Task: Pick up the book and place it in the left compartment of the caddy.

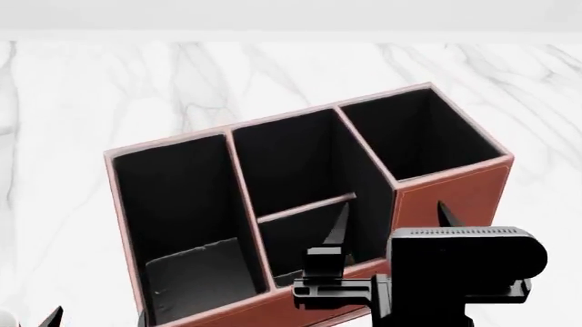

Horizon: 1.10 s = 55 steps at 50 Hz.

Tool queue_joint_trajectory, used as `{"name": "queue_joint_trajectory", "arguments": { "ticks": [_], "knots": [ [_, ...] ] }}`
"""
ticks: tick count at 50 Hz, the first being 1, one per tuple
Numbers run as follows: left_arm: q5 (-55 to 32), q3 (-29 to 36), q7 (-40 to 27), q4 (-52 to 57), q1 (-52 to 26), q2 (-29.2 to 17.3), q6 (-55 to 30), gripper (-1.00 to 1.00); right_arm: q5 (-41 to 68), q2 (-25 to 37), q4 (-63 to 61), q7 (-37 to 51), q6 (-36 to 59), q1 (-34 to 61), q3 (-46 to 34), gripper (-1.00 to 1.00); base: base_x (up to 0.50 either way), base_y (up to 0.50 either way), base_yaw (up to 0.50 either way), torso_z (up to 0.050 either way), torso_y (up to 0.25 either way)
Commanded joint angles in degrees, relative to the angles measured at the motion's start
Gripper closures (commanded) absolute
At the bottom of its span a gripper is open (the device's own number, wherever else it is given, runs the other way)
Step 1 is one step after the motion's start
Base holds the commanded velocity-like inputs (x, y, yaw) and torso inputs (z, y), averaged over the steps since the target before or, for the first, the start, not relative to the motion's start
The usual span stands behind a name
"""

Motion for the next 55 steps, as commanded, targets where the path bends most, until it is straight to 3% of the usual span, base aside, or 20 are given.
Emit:
{"name": "queue_joint_trajectory", "arguments": {
  "ticks": [1, 3, 6, 8, 16, 21, 27, 36, 39, 43, 51, 55],
  "knots": [
    [-0.7, 0.4, -0.2, 0.6, 0.3, -0.5, 0.0, -1.0, 9.6, -3.1, -10.3, -0.7, 29.8, 14.4, 10.6, -1.0, 0.0, 0.0, 0.0, 0.0, 0.0],
    [-0.8, 0.4, -0.3, 0.5, 0.2, -0.5, -0.1, -1.0, 11.9, -2.5, -10.9, 0.6, 34.2, 18.1, 11.6, -1.0, 0.0, 0.0, 0.0, 0.0, 0.0],
    [-0.9, 0.4, -0.5, 0.4, 0.1, -0.6, 0.0, -1.0, 37.7, 5.4, -4.2, 24.6, 34.2, 24.5, 14.2, -1.0, 0.0, 0.0, 0.0, 0.0, 0.0],
    [-1.0, 0.5, -0.6, 0.4, 0.1, -0.7, -0.1, -1.0, 54.9, 7.8, 0.0, 34.9, 34.1, 28.1, 15.6, -1.0, 0.0, 0.0, 0.0, 0.0, 0.0],
    [-1.4, 0.7, -0.8, 0.4, 0.0, -0.9, -0.1, -1.0, 79.2, 13.2, 10.9, 54.9, 32.8, 37.6, 12.7, -1.0, 0.0, 0.0, 0.0, 0.0, 0.0],
    [-1.4, 1.0, -1.0, 0.2, 0.0, -1.0, 0.0, -1.0, 81.7, 15.1, 12.4, 56.8, 31.3, 39.2, 11.2, -1.0, 0.0, 0.0, 0.0, 0.0, 0.0],
    [-1.6, 1.1, -1.3, 0.2, -0.2, -1.1, 0.0, -1.0, 78.7, 16.6, 11.5, 52.2, 31.2, 39.5, 9.2, -1.0, 0.0, 0.0, 0.0, 0.0, 0.0],
    [-1.9, 1.3, -1.6, 0.2, -0.2, -1.4, 0.1, -1.0, 91.7, 20.3, 20.3, 52.5, 28.7, 45.7, 5.6, -1.0, 0.0, 0.0, 0.0, 0.0, 0.0],
    [-1.9, 1.5, -1.7, 0.1, -0.3, -1.4, 0.1, -1.0, 103.2, 24.4, 26.2, 57.6, 27.1, 48.9, -1.8, -1.0, 0.0, 0.0, 0.0, 0.0, 0.0],
    [-1.9, 1.6, -1.9, 0.1, -0.3, -1.5, 0.2, -1.0, 107.9, 25.0, 28.4, 53.2, 27.7, 50.7, -2.3, -1.0, 0.0, 0.0, 0.0, 0.0, 0.0],
    [-2.1, 1.8, -2.1, 0.1, -0.4, -1.7, 0.2, -1.0, 104.6, 25.0, 30.2, 47.3, 32.2, 54.6, -3.6, -1.0, 0.0, 0.0, 0.0, 0.0, 0.0],
    [-2.2, 1.9, -2.2, 0.2, -0.4, -1.8, 0.2, -1.0, 108.1, 26.7, 31.5, 45.8, 33.2, 57.0, -7.6, -1.0, 0.0, 0.0, 0.0, 0.0, 0.0]
  ]
}}
